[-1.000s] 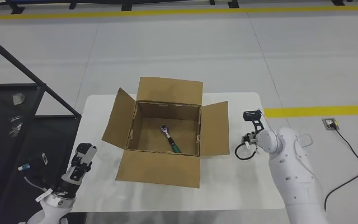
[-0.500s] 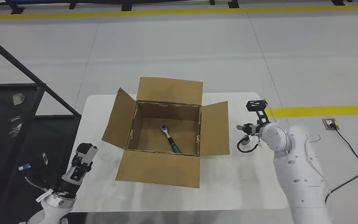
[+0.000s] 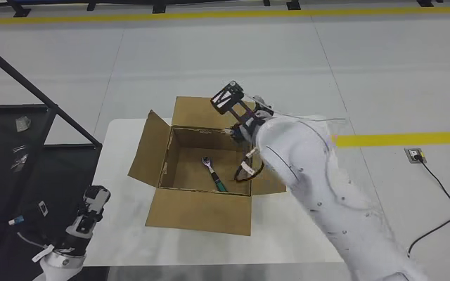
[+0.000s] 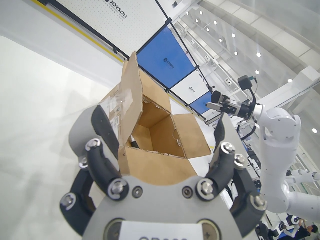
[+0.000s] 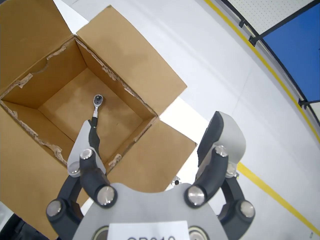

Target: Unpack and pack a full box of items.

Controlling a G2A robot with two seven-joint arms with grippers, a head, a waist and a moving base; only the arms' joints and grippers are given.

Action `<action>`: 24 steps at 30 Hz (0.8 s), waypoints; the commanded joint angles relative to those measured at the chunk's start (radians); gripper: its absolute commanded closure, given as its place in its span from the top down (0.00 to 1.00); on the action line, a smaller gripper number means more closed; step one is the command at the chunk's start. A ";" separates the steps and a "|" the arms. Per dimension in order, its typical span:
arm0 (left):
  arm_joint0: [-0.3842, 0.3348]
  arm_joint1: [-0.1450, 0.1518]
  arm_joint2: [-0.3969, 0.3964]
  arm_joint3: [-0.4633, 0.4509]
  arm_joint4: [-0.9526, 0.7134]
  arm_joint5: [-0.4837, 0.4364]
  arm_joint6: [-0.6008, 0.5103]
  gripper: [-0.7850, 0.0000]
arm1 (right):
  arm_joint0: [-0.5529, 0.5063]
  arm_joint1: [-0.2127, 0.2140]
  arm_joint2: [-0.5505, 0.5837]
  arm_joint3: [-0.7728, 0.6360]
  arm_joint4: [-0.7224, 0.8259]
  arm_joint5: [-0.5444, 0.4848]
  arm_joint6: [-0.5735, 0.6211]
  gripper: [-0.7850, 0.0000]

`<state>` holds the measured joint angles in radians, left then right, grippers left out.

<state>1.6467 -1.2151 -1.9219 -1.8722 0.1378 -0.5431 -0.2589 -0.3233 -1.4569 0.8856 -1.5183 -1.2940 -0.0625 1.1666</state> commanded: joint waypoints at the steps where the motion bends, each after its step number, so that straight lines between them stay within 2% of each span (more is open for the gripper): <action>1: 0.007 0.001 -0.016 0.012 -0.022 -0.010 0.002 1.00 | 0.084 -0.032 -0.081 0.126 0.072 0.007 0.004 1.00; 7: 0.015 0.004 -0.051 0.040 -0.065 -0.029 -0.001 1.00 | 0.221 -0.146 -0.253 0.508 0.304 -0.054 -0.100 1.00; 14: 0.003 0.008 -0.058 0.054 -0.088 -0.038 -0.025 1.00 | 0.246 -0.290 -0.391 0.901 0.459 -0.071 -0.183 1.00; 17: -0.009 0.011 -0.045 0.060 -0.081 -0.045 -0.048 1.00 | 0.244 -0.346 -0.410 1.037 0.516 -0.072 -0.216 1.00; 22: -0.034 0.021 -0.002 0.083 0.001 -0.057 -0.171 1.00 | 0.242 -0.412 -0.403 1.194 0.596 -0.068 -0.279 1.00; 24: -0.040 0.028 0.020 0.092 0.015 -0.078 -0.268 1.00 | 0.252 -0.428 -0.396 1.233 0.615 -0.060 -0.302 1.00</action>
<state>1.6093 -1.1908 -1.9117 -1.7848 0.1448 -0.6104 -0.4687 -0.0766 -1.8783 0.4857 -0.3035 -0.6884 -0.1253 0.8744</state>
